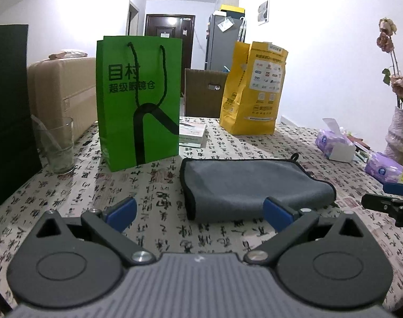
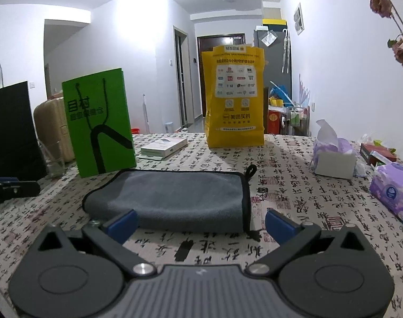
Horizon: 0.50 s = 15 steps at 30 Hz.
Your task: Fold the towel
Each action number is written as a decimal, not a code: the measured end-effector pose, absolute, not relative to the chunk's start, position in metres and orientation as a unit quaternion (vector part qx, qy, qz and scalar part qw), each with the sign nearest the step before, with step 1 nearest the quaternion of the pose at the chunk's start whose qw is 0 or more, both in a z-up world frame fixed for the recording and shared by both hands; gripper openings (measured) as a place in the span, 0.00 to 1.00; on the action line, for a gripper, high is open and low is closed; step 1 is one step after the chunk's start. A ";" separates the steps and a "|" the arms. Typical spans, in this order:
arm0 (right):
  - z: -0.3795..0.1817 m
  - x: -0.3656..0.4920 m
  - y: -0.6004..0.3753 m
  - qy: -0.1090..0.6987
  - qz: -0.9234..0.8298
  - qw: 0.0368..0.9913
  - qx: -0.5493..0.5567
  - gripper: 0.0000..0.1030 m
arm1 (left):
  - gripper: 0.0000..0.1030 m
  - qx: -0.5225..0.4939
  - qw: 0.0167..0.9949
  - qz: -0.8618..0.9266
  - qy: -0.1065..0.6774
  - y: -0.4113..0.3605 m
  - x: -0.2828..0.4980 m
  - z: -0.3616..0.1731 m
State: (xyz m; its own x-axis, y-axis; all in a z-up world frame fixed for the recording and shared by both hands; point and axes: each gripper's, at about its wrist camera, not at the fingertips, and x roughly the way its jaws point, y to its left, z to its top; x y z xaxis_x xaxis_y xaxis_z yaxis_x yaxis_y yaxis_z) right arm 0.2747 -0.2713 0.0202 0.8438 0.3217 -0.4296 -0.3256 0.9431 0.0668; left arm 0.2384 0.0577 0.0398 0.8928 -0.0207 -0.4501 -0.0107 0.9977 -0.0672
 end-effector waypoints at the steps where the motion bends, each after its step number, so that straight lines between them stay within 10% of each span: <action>1: 0.021 0.270 -0.271 0.222 0.168 0.960 -0.006 1.00 | 1.00 -0.034 0.973 -0.003 0.230 0.057 0.233 0.040; 15: 0.013 0.198 -0.271 0.214 0.165 0.963 -0.014 1.00 | 1.00 -0.039 0.981 0.008 0.190 0.049 0.160 0.042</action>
State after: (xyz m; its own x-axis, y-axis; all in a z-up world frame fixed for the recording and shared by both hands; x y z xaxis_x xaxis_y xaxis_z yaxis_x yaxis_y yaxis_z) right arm 0.1982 -0.2714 0.0129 0.8540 0.3114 -0.4168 -0.3237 0.9452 0.0430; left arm 0.1603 0.0490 0.0416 0.9279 0.0005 -0.3728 -0.0302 0.9968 -0.0739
